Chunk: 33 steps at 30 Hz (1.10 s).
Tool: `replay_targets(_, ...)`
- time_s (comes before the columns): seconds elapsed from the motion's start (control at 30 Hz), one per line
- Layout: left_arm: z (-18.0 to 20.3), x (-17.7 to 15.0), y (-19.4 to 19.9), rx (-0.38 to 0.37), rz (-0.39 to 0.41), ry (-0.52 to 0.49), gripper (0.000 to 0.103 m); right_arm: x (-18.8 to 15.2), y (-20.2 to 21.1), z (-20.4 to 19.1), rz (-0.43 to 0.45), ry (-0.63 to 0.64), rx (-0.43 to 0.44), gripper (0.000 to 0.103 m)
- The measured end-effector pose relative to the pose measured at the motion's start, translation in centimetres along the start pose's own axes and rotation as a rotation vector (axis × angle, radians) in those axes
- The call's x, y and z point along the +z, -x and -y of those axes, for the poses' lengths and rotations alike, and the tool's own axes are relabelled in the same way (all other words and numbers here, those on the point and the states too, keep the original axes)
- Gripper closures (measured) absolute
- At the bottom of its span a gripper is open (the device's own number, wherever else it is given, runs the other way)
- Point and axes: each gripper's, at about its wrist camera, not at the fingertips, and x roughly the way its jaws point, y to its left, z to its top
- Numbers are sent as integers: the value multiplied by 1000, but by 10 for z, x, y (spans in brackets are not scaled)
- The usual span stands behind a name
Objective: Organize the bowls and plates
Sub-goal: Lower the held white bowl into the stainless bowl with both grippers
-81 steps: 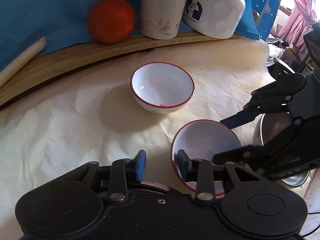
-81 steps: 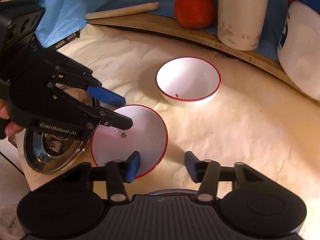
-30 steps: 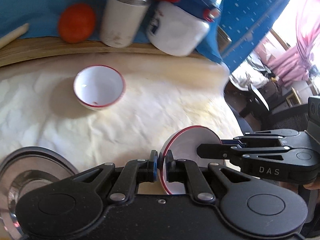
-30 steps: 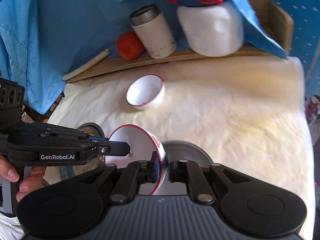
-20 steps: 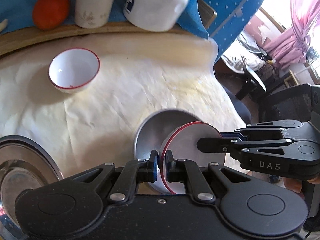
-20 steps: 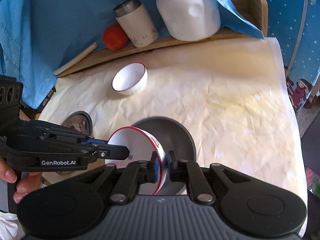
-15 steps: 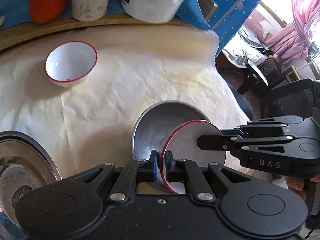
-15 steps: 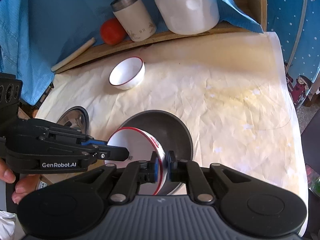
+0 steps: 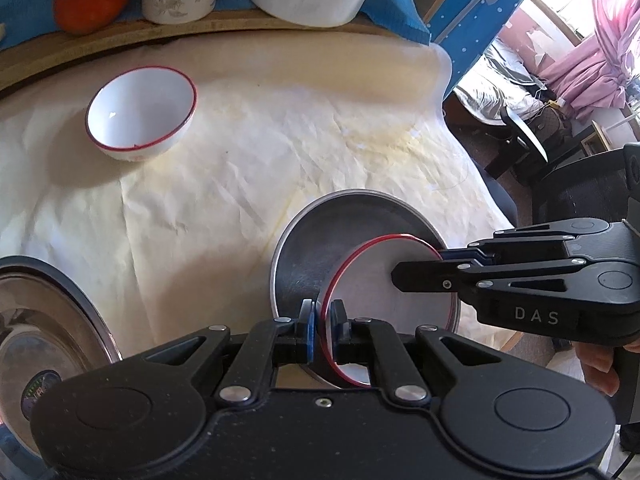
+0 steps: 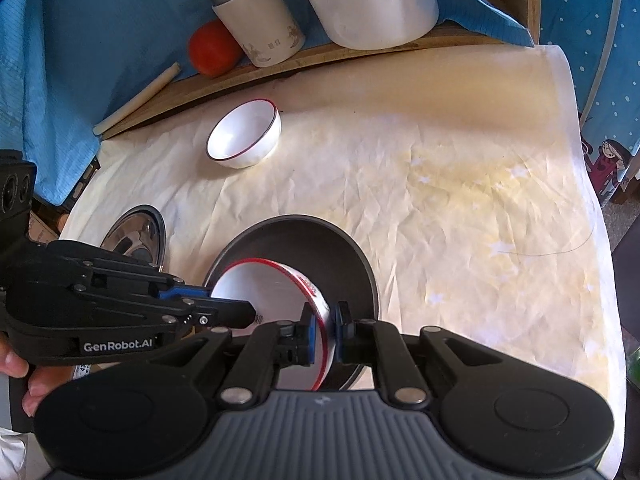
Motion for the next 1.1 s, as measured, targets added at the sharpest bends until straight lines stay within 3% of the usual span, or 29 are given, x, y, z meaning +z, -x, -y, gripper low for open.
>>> replay_targets(0.53,-2,2,-1,-7,8,1,96,5,-6,-2,-12,23,-15,89)
replay_targets(0.77,-2,2,3,8,29,1,90,6,-2,-2,7,30,-31,79)
replay_targets(1.1,-6,3,6,-1,43,20,88,4,5,-2,26,25,-28,76)
